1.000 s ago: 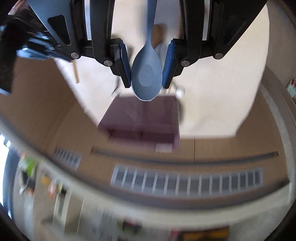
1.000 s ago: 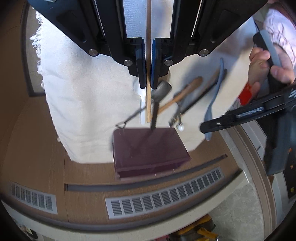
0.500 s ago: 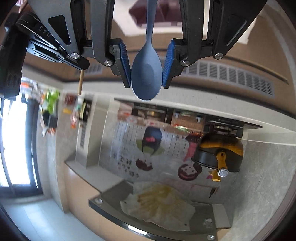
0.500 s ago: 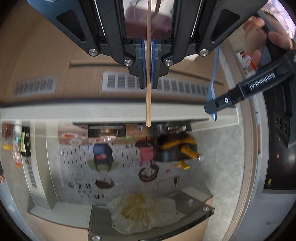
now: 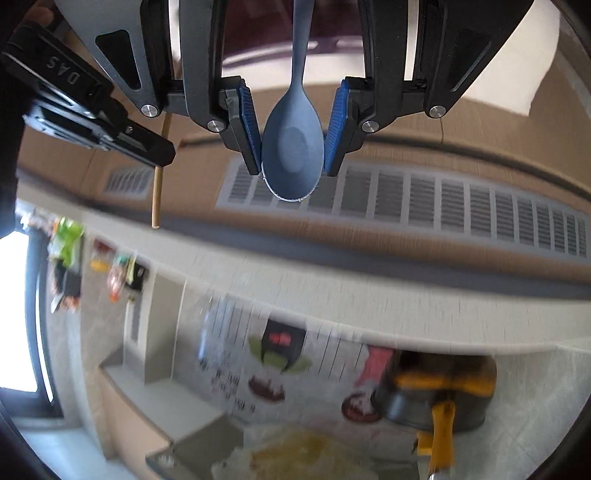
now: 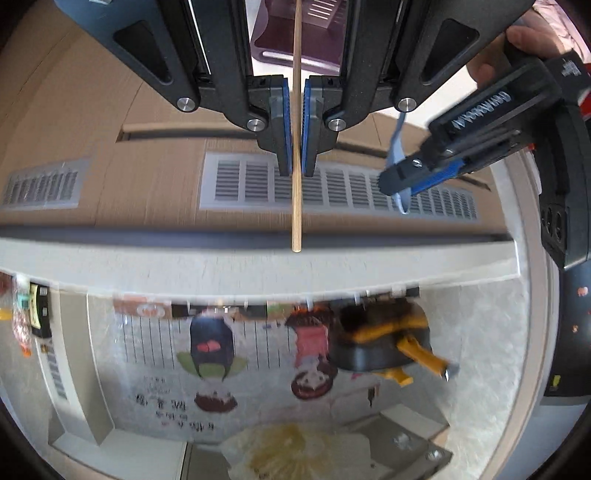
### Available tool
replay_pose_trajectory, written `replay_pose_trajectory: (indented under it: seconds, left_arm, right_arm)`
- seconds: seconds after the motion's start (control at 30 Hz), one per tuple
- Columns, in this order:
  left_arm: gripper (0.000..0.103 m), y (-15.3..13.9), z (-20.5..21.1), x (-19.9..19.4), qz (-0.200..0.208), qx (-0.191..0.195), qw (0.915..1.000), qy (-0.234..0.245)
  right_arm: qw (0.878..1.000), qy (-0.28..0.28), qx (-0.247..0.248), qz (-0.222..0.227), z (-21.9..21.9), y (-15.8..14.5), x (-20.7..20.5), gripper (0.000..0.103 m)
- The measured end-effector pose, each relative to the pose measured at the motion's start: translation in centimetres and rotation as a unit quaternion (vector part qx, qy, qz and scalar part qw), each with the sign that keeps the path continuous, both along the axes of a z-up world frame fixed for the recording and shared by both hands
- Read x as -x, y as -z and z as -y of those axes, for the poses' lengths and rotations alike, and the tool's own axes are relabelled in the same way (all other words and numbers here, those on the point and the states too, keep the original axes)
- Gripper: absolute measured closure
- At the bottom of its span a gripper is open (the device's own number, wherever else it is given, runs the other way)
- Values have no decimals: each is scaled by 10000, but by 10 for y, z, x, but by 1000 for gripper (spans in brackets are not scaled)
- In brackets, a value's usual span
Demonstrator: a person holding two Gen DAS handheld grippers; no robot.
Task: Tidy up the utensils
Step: 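Lift the blue spoon and chopstick over the maroon caddy and release both into it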
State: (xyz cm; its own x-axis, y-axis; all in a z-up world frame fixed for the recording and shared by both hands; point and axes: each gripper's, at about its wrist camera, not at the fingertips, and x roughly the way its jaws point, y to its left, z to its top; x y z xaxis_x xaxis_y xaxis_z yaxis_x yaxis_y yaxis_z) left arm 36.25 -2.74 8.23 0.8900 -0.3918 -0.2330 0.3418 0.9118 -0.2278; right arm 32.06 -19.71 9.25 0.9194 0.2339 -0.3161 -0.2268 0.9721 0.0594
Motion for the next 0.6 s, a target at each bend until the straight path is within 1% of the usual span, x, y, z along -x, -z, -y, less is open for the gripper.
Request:
replay_pose_trajectory:
  seconds: [0.13, 0.23, 0.27, 0.33, 0.4, 0.43, 0.47, 0.5, 0.53, 0.57, 0.6]
  left_arm:
    - [68, 34, -2, -5, -567, -147, 9983, -26]
    - [66, 51, -5, 2, -974, -239, 9950, -3]
    - [65, 55, -5, 3, -1147, -229, 9931, 80]
    - [62, 60, -8, 9, -1468, -112, 9890, 162]
    - [62, 57, -14, 21, -1544, -37, 9879, 147]
    - [59, 51, -18, 31, -1530, -15, 9882, 90]
    - [56, 47, -20, 37, -1521, -22, 9884, 27]
    - [49, 41, -24, 47, -1507, -43, 9885, -74]
    - [44, 37, -28, 58, -1501, -85, 9884, -196]
    - [43, 34, -32, 64, -1521, -146, 9879, -276]
    - [41, 33, -34, 71, -1571, -262, 9866, -364]
  right_arm:
    - [9991, -11, 90, -415, -2, 35, -5, 99]
    - [9974, -9, 136, -712, -3, 55, -1, 99]
    - [9965, -8, 139, -829, -3, 60, 0, 99]
    - [9941, -74, 37, -1086, -1, 69, 3, 95]
    - [9924, -116, -67, -1220, 2, 70, 9, 87]
    - [9928, -98, -75, -1193, 3, 68, 17, 78]
    - [9935, -65, -44, -1132, 3, 65, 24, 65]
    - [9948, 5, 40, -1021, 3, 61, 36, 52]
    - [9955, 52, 137, -938, 1, 58, 45, 47]
    - [9955, 80, 264, -909, -1, 56, 53, 44]
    - [9945, 86, 425, -952, -4, 56, 60, 44]
